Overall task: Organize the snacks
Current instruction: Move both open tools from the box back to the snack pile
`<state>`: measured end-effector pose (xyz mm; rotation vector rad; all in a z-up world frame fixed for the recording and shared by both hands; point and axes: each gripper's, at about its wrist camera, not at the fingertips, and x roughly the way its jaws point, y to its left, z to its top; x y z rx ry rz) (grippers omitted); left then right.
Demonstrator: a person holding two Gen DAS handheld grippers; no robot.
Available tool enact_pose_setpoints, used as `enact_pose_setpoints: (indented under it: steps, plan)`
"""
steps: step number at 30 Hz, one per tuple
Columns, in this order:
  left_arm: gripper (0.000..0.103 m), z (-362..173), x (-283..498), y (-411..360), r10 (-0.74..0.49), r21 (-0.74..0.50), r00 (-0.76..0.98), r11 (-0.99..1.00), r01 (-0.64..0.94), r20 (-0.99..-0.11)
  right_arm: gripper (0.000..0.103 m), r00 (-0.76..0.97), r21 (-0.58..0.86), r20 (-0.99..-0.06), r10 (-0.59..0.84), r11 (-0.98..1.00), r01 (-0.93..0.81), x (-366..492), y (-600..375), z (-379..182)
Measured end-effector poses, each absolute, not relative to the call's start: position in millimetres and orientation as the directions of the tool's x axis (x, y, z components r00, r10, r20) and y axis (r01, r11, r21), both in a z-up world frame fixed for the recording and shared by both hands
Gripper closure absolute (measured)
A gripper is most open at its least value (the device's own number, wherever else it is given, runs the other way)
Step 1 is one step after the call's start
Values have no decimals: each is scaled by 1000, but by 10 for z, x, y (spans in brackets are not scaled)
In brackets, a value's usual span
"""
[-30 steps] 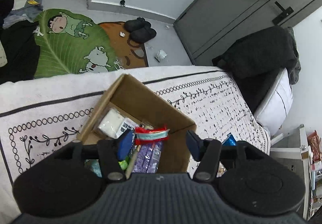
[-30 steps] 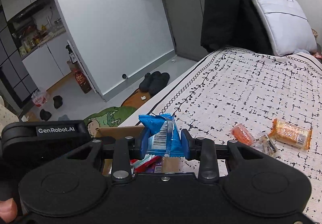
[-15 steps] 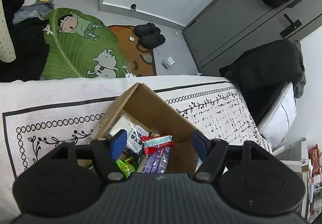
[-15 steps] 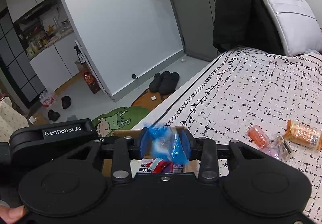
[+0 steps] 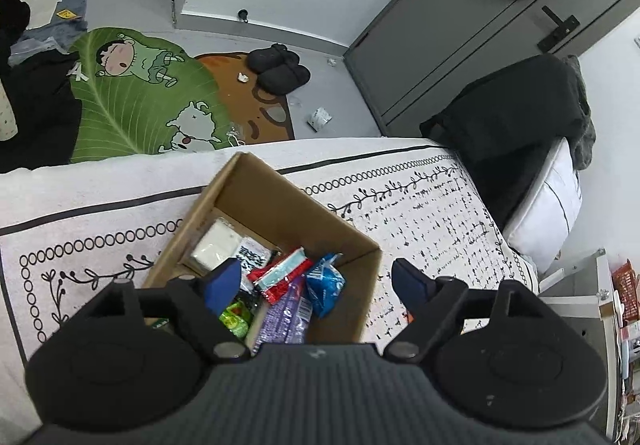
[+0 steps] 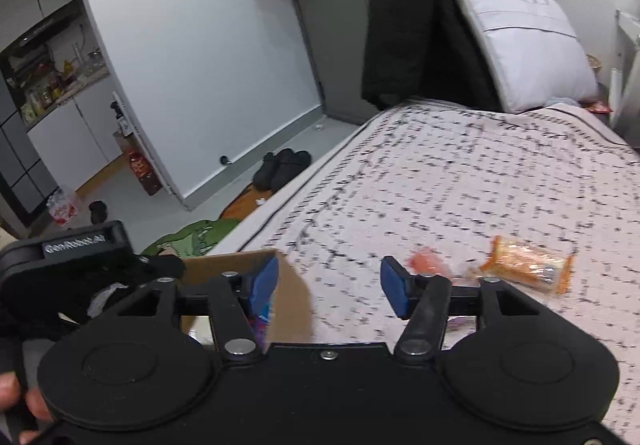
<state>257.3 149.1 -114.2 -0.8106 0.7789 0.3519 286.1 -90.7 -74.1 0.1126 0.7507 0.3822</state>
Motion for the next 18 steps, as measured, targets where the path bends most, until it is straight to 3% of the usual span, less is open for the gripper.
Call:
enact_pose_setpoints:
  steps: [2,18]
  plan:
    - [16,-1109,2580,1433,-2,-510,682,665,-546,-732,40,676,219,-641,364,930,-294,2855,-1027,-732]
    - [16,-946,2889,471,12,-346,652,840,-418,-758,40,684,215,-628,371,927,-306,3065,-1834,-980]
